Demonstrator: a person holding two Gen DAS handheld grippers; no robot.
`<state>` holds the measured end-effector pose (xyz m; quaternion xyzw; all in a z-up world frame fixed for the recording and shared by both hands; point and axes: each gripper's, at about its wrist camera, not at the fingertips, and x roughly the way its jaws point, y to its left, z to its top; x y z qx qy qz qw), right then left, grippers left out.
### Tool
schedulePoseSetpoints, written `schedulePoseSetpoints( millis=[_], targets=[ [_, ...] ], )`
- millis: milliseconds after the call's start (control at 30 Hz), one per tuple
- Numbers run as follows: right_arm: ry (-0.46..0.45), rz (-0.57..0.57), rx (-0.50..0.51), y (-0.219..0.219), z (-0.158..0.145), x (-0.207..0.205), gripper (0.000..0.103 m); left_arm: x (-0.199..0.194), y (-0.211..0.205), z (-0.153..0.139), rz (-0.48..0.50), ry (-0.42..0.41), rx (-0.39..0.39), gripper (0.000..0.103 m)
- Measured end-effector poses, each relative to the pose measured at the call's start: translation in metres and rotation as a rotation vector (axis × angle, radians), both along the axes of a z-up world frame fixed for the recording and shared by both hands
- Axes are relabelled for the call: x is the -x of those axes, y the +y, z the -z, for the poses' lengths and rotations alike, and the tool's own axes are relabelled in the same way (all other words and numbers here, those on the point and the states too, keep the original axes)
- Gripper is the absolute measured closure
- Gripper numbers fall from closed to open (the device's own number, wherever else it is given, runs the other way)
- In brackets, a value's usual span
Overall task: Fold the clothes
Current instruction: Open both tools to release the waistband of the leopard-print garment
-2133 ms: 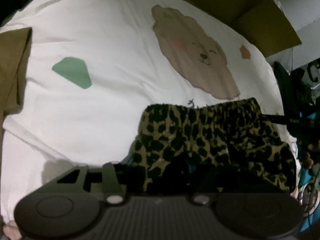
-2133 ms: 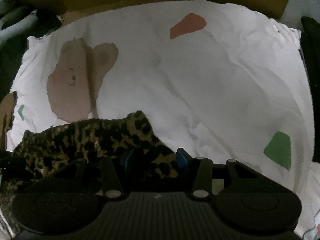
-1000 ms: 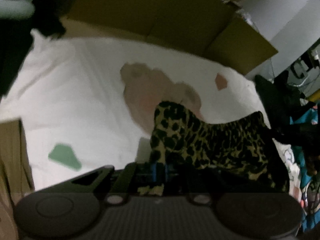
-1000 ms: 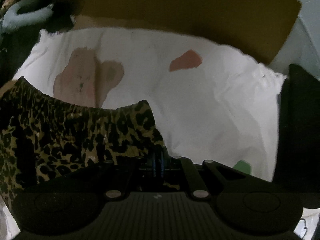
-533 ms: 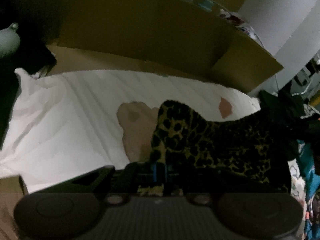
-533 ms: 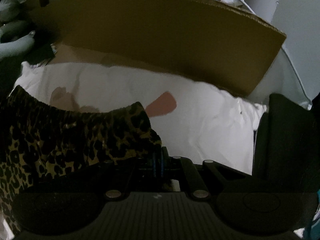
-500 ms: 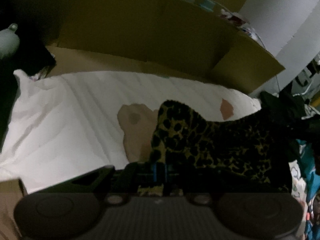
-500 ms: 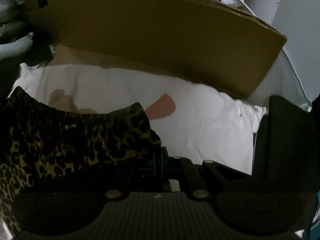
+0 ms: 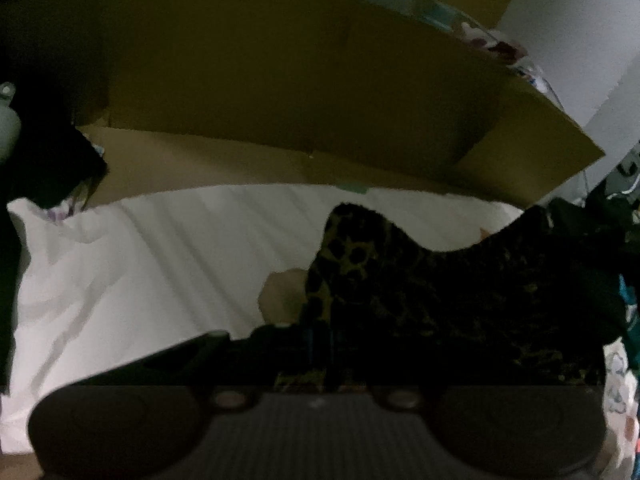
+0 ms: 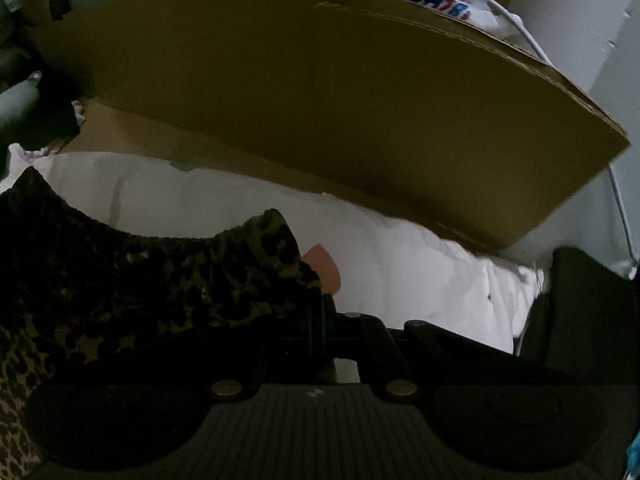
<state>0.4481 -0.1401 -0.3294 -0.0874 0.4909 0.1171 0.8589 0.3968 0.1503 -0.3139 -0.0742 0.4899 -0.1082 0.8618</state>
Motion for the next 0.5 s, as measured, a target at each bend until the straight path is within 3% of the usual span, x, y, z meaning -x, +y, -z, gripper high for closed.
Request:
schedulePoseSetpoints(
  millis=[200,300,433,500],
  targets=[
    [-0.013,-0.019,0.018,0.007,0.004,-0.021,0.102,-0.018,0.005,0.006,-0.037,-0.004,-0.017,0.099],
    [0.018,-0.038,0.019,0.011,0.011,-0.027,0.098,-0.022,0.003,0.013,-0.061,0.035,-0.044,0.09],
    [0.038,-0.075,0.036,0.007,0.011,-0.024,0.055,-0.017,0.005,0.013,-0.107,0.055,-0.07,0.057],
    [0.039,-0.101,0.027,0.002,0.005,-0.019,0.051,-0.015,0.009,0.005,-0.12,0.057,-0.064,0.053]
  ],
)
